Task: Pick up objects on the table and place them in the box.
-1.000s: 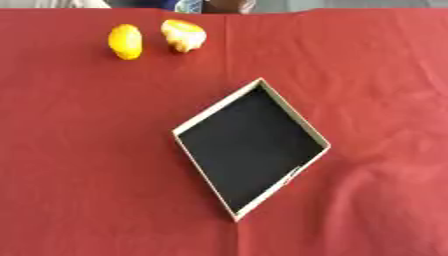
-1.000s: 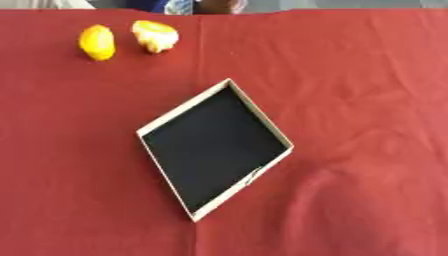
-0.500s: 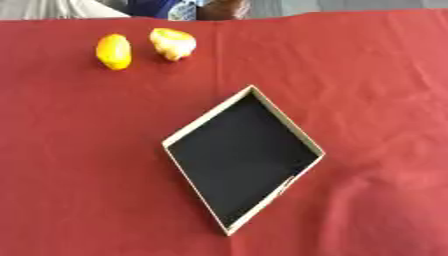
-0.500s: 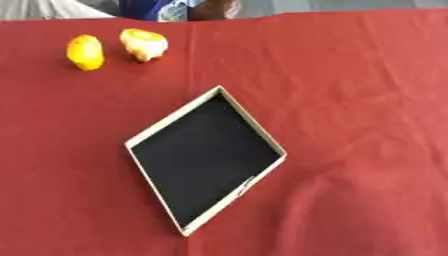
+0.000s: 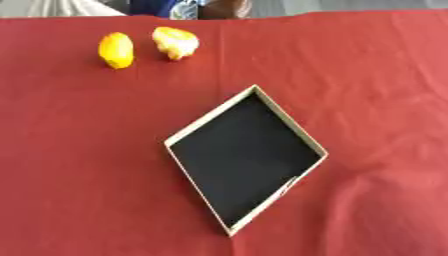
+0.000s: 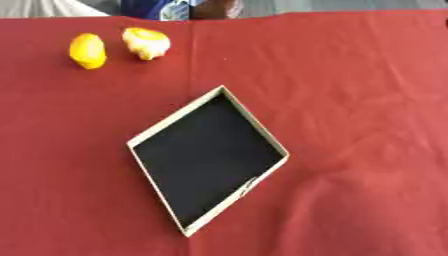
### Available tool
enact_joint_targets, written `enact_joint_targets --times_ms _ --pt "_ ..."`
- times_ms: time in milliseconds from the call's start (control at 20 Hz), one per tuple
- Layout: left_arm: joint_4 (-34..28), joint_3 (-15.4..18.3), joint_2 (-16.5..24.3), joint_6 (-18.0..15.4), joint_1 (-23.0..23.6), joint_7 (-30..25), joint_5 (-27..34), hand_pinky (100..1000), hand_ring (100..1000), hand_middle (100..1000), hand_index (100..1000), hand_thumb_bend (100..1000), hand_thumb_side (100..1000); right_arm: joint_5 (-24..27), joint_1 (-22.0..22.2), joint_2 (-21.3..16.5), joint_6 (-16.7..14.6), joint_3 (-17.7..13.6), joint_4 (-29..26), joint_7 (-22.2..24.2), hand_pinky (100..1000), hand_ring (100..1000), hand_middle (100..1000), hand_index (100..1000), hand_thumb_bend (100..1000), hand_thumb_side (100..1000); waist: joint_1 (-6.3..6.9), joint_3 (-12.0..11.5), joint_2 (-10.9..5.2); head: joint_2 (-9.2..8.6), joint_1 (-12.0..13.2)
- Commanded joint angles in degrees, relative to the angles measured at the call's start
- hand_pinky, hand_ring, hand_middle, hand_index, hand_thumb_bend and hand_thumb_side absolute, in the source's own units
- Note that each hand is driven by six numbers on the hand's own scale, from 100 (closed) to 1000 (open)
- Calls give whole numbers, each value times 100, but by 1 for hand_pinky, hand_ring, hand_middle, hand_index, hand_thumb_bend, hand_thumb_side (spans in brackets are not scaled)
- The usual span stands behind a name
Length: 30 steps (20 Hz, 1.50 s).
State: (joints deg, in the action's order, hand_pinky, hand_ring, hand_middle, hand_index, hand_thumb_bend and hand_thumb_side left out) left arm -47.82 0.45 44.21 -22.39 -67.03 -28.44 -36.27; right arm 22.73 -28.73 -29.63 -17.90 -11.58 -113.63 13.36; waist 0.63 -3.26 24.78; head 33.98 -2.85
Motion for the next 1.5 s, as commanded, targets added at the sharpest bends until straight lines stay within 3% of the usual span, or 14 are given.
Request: enact_joint_targets --times_ms 50,250,600,950,1500 --pt "-104 -58 92 -110 -82 -298 -275 895 865 897 947 304 241 -27 -57 -101 -2 -34 -96 17 912 820 797 856 100 523 -11 -20 -144 -71 19" --pt "-28 -97 22 -133 -78 -531 -433 904 875 905 948 313 101 -18 -59 -79 14 -23 -96 33 912 820 797 856 100 523 -24 -36 -155 -76 41" --pt "10 -168 -98 -197 -46 -840 -523 922 885 907 962 370 100 -2 -52 -41 50 -24 -96 58 913 820 796 856 100 520 -34 -51 -168 -95 54" --pt "27 -235 -352 -224 -165 -926 -466 924 882 916 970 347 100 19 -49 16 91 -6 -96 97 914 820 796 854 100 523 -41 -31 -193 -101 131" --pt "110 -216 -806 -89 -343 -201 -766 926 914 932 966 367 100 58 -55 123 158 4 -96 171 915 817 796 853 100 523 25 204 -179 -140 330"
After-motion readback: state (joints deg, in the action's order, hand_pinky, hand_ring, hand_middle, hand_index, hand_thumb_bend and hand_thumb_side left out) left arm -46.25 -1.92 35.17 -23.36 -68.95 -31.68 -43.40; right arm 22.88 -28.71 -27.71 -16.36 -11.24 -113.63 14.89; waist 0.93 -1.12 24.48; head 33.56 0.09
